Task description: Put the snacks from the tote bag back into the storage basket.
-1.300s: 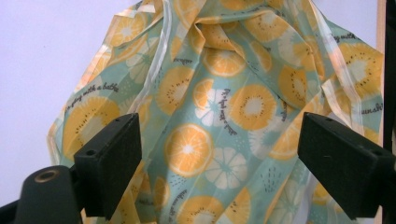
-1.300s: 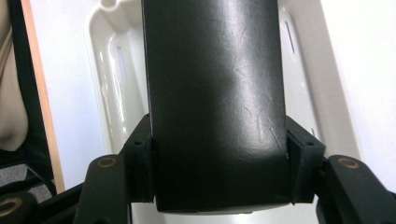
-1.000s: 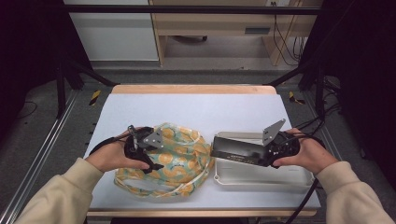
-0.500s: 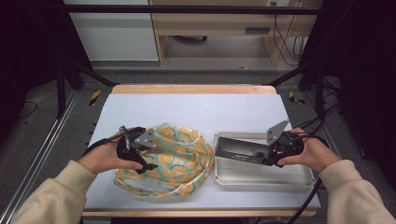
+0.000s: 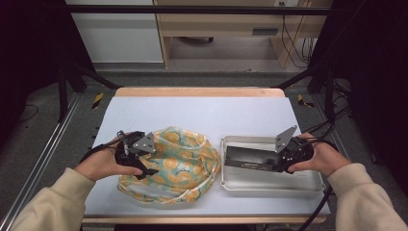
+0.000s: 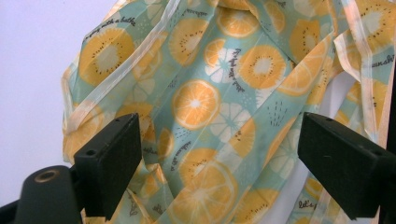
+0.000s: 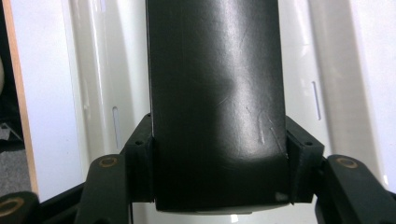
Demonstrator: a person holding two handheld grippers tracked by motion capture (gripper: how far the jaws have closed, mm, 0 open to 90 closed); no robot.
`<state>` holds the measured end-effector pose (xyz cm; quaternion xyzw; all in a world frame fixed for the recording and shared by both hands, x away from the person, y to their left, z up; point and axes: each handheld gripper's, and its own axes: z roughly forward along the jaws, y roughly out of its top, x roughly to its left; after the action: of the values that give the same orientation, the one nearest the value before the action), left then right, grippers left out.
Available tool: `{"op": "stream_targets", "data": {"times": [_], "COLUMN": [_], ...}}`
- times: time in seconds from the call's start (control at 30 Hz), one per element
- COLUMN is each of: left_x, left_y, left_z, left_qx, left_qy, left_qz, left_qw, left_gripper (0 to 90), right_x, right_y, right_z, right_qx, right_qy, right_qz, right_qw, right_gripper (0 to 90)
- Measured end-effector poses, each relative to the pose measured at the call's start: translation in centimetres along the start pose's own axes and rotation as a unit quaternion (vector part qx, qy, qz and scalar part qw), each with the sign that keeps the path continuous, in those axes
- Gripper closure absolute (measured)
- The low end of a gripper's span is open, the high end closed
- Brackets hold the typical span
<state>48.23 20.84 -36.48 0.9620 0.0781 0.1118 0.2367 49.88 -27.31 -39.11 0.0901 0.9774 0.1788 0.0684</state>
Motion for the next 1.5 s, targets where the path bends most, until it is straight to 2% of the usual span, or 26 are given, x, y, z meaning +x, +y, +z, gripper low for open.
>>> {"op": "stream_targets", "data": {"times": [0.27, 0.5, 0.73, 0.77, 0.97, 1.5], "left_x": [0.0, 0.0, 0.0, -0.1, -0.1, -0.1], "left_y": [-0.6, -0.9, -0.9, -0.9, -1.0, -1.1], "left_z": [-0.3, 0.0, 0.2, 0.3, 0.2, 0.4], "left_qx": [0.0, 0.003, 0.007, 0.002, 0.004, 0.006], "left_qy": [0.001, -0.002, -0.006, -0.006, -0.006, -0.007], "left_qz": [-0.004, -0.006, -0.004, -0.01, -0.005, -0.004], "left_qw": [1.0, 1.0, 0.9999, 0.9999, 1.0, 0.9999], "left_gripper": [13.7, 13.7, 13.7, 13.7, 13.7, 13.7], "right_x": [0.0, 0.0, 0.2, 0.2, 0.3, 0.1], "right_y": [-0.6, -1.2, -1.0, -0.9, -0.7, -0.8], "right_z": [0.3, 1.1, 1.7, 1.8, 2.5, 3.7], "right_qx": [0.002, 0.006, 0.009, 0.01, 0.02, 0.022], "right_qy": [0.004, 0.019, 0.028, 0.027, 0.039, 0.04], "right_qz": [0.002, 0.001, -0.012, -0.018, -0.022, -0.021], "right_qw": [1.0, 0.9998, 0.9995, 0.9994, 0.9988, 0.9988], "right_gripper": [42.4, 42.4, 42.5, 42.5, 42.5, 42.2]}}
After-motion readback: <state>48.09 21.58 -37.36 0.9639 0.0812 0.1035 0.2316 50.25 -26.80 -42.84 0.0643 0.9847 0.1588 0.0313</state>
